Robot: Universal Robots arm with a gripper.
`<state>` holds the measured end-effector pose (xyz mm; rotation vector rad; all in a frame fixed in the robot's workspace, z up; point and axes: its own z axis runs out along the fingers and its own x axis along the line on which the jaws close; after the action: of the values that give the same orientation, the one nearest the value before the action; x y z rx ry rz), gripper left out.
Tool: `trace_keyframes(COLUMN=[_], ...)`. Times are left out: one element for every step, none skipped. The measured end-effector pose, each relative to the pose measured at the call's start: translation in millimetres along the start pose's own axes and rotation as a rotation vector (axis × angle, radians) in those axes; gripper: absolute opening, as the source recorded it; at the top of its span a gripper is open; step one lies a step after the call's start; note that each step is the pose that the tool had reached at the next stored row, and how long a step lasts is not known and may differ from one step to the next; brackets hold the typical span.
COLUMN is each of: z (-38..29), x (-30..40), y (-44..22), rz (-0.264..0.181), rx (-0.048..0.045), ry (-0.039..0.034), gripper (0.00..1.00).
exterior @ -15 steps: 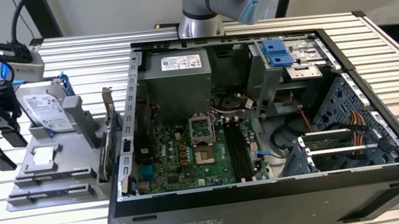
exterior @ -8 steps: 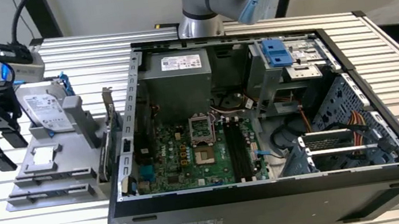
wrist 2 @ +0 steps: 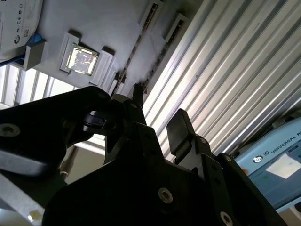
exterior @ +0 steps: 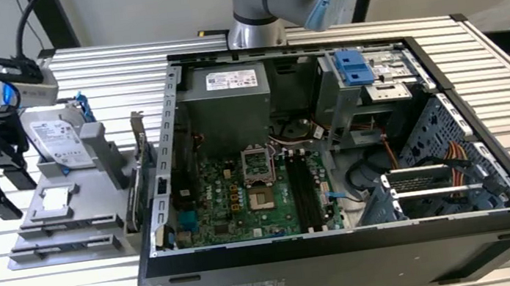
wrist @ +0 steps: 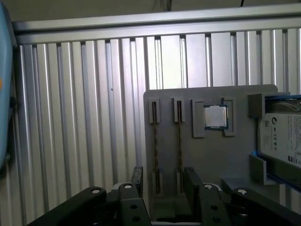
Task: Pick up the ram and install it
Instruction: 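Pick up the ram and move it above insertion slot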
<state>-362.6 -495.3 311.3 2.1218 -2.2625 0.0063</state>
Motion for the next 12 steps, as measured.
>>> trace_keyframes(z=[0.3,0.7,1.0,1.3,1.7,1.9,2.2,2.5,2.8,3.1,3.5,3.8], x=[0.0,0.0,0.0,0.0,-0.1,-0.1,-0.1,-0.1,-0.1,-0.1,-0.1,-0.2], y=[0.0,0.0,0.0,0.0,0.0,0.0,-0.1,0.0,-0.1,-0.1,-0.1,-0.1], rz=[0.000,0.000,0.000,0.000,0.000,0.000,0.000,0.000,0.000,0.000,0.000,0.000], rx=[0.0000,0.0001,0.0001,0.0001,0.0002,0.0001,0.0002,0.0002,0.0002,0.0003,0.0003,0.0004], ry=[0.0004,0.0007,0.0012,0.0016,0.0019,0.0022,0.0025,0.0028,0.0031,0.0036,0.0042,0.0047], gripper=[1.00,1.00,1.00,1.00,1.00,1.00,1.00,1.00,1.00,1.00,1.00,1.00])
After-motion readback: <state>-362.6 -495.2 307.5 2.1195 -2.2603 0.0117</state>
